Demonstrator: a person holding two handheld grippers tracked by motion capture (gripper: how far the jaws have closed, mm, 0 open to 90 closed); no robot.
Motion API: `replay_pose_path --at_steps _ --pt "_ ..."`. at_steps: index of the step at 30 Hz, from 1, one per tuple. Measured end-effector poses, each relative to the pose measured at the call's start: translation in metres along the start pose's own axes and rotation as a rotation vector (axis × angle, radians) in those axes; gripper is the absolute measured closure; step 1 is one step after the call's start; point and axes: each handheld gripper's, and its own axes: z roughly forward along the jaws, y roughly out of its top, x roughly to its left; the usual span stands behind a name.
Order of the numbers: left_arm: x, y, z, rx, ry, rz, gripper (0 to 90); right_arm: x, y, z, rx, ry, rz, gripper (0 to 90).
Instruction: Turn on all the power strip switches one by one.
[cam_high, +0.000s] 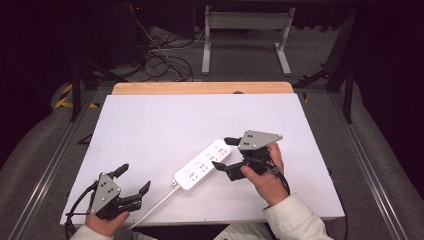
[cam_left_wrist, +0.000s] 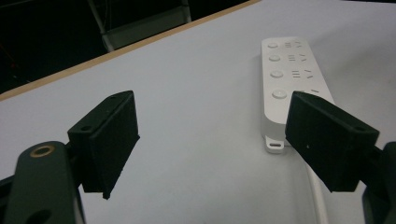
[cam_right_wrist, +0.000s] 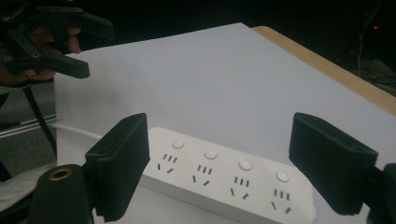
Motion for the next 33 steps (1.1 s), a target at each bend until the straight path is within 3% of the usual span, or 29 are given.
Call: replay_pose_path --at_steps 3,6,8,15,28,31,33 --pt "0.000 0.000 0.000 0.001 -0.001 0.001 17.7 -0.005 -0.012 -0.008 -0.004 0.006 0.050 17.9" --pt "0.001 0.000 0.000 0.002 0.000 0.006 17.7 -0.010 -0.025 -0.016 -0.015 -0.018 0.107 14.1" --pt "0.000 0.000 0.000 0.001 -0.002 0.000 17.7 -0.014 -0.033 -0.021 -0.019 -0.035 0.119 12.8" --pt "0.001 0.000 -0.001 0.001 0.003 0.004 17.8 -0.025 -0.061 -0.041 -0.057 -0.076 0.142 9.9" --pt "0.001 0.000 0.000 0.005 -0.003 0.005 17.7 -0.036 -0.111 -0.063 -0.057 -0.204 0.168 6.9" --pt "0.001 -0.001 0.001 0.006 -0.005 0.005 17.7 -0.038 -0.118 -0.066 -0.033 -0.265 0.128 5.0" --pt "0.002 -0.002 0.002 0.011 -0.002 0.013 17.4 -0.039 -0.122 -0.066 -0.021 -0.274 0.118 5.0"
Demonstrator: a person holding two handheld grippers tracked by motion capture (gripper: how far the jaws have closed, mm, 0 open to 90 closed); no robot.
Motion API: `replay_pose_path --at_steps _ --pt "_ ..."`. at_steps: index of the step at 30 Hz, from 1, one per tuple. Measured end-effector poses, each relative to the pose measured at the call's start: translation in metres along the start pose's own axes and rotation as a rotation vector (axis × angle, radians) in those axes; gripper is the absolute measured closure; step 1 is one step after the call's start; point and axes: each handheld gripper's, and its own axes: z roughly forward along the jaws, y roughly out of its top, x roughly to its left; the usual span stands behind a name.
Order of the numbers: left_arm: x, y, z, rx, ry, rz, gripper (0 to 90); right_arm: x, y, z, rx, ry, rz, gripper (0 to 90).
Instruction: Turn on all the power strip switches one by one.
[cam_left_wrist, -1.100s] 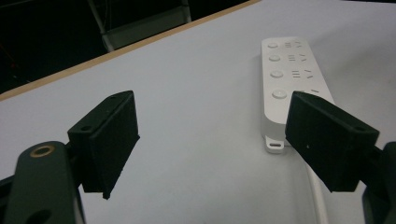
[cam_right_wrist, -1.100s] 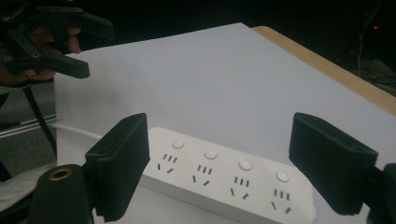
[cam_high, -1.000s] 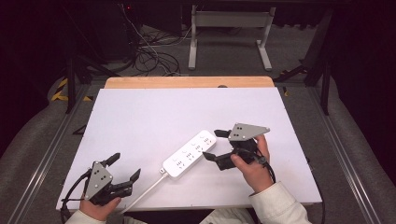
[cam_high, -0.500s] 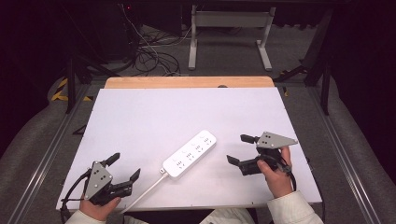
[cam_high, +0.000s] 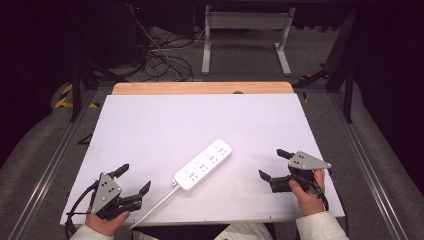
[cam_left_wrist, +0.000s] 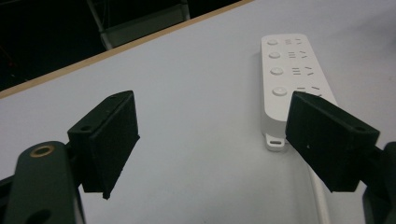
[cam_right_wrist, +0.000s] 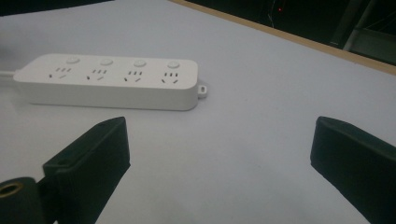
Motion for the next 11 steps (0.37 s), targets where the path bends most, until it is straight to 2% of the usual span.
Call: replay_pose_path --at_steps 5,7,9,11 --pt "0.001 -0.001 0.002 0.004 -0.005 0.002 16.6 -0.002 -0.012 0.000 0.031 -0.013 0.023 4.9" --pt "0.003 -0.001 0.002 0.008 -0.004 0.011 16.5 -0.004 -0.014 0.001 0.062 -0.044 0.065 5.3" --pt "0.002 -0.002 0.003 0.013 -0.009 -0.005 16.5 -0.006 -0.016 0.001 0.071 -0.060 0.097 5.8" --pt "0.003 -0.002 0.004 0.022 -0.011 -0.004 16.5 -0.006 -0.016 0.001 0.074 -0.066 0.105 5.9"
